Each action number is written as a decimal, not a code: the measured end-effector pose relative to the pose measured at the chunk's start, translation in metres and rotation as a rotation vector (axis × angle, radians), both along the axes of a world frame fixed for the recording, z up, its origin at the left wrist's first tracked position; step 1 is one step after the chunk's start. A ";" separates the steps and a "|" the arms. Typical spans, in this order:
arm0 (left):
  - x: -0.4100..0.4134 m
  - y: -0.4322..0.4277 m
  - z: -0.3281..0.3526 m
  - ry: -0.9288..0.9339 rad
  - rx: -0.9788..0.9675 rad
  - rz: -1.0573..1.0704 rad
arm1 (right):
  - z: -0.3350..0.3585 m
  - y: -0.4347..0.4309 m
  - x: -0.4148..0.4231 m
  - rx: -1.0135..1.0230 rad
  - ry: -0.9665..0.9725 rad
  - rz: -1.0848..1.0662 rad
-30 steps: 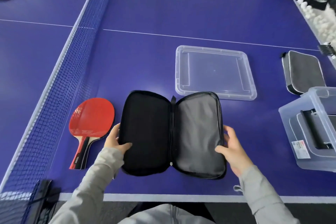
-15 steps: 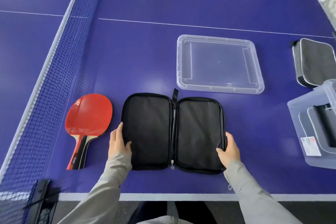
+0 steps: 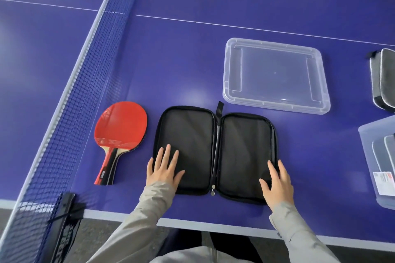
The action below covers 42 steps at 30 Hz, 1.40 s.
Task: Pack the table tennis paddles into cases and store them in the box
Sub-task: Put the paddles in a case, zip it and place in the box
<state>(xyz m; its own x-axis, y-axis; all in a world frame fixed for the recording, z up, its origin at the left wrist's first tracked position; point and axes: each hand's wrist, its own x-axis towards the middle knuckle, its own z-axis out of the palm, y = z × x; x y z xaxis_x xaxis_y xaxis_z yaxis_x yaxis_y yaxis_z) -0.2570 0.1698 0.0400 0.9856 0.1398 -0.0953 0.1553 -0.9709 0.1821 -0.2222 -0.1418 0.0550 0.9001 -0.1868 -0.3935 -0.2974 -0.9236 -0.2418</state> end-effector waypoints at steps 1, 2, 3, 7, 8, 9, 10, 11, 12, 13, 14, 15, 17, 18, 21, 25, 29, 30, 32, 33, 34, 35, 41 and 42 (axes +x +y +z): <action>-0.001 0.006 0.002 -0.034 -0.002 0.015 | 0.001 -0.001 0.000 -0.015 0.008 0.017; -0.003 0.015 0.005 -0.071 -0.007 0.061 | 0.001 -0.002 0.000 -0.022 0.014 0.026; -0.007 0.025 0.007 -0.108 -0.011 0.137 | 0.002 -0.002 0.001 -0.022 0.020 0.025; -0.029 0.086 0.016 -0.174 -0.031 0.508 | 0.003 0.000 0.003 -0.014 0.032 0.009; -0.036 0.100 0.016 -0.166 -0.049 0.591 | 0.003 0.000 0.003 -0.018 0.034 0.005; -0.042 0.113 0.016 -0.145 -0.073 0.658 | 0.003 0.001 0.003 -0.021 0.036 0.000; -0.048 0.122 0.016 -0.113 -0.099 0.700 | 0.003 0.002 0.003 -0.023 0.040 -0.005; -0.051 0.129 0.015 -0.075 -0.126 0.721 | 0.003 0.003 0.003 -0.025 0.043 -0.008; -0.052 0.133 0.014 -0.035 -0.157 0.730 | 0.003 0.003 0.003 -0.027 0.047 -0.011; -0.050 0.135 0.014 0.008 -0.185 0.731 | 0.003 0.003 0.004 -0.029 0.054 -0.013; -0.047 0.135 0.013 0.055 -0.203 0.724 | 0.003 0.003 0.004 -0.031 0.061 -0.012; -0.043 0.133 0.013 0.093 -0.210 0.713 | 0.003 0.003 0.005 -0.035 0.069 -0.009; -0.036 0.129 0.012 0.120 -0.214 0.701 | 0.003 0.003 0.005 -0.040 0.076 -0.001; -0.033 0.127 0.011 0.119 -0.218 0.711 | 0.003 0.002 0.004 -0.039 0.076 0.002; -0.027 0.129 0.009 0.117 -0.246 0.773 | 0.004 0.002 0.003 -0.042 0.089 0.017; -0.021 0.144 0.008 0.153 -0.338 0.764 | 0.003 0.000 0.002 -0.074 0.082 0.047; -0.019 0.149 0.007 0.166 -0.390 0.775 | 0.002 -0.002 0.002 -0.107 0.078 0.083; -0.019 0.147 0.008 0.159 -0.391 0.787 | 0.002 -0.003 0.002 -0.112 0.080 0.091; -0.018 0.140 0.012 0.126 -0.403 0.802 | 0.001 -0.006 0.002 -0.110 0.083 0.106; -0.018 0.136 0.014 0.111 -0.409 0.806 | 0.001 -0.007 0.002 -0.104 0.085 0.112; -0.018 0.132 0.017 0.099 -0.411 0.807 | 0.001 -0.009 0.002 -0.100 0.089 0.120; -0.018 0.127 0.019 0.087 -0.407 0.803 | 0.001 -0.010 0.002 -0.102 0.091 0.131; -0.016 0.064 0.039 0.011 -0.424 0.738 | 0.002 -0.028 0.003 -0.125 0.076 0.272; -0.014 0.048 0.042 -0.003 -0.433 0.721 | 0.002 -0.032 0.002 -0.125 0.073 0.297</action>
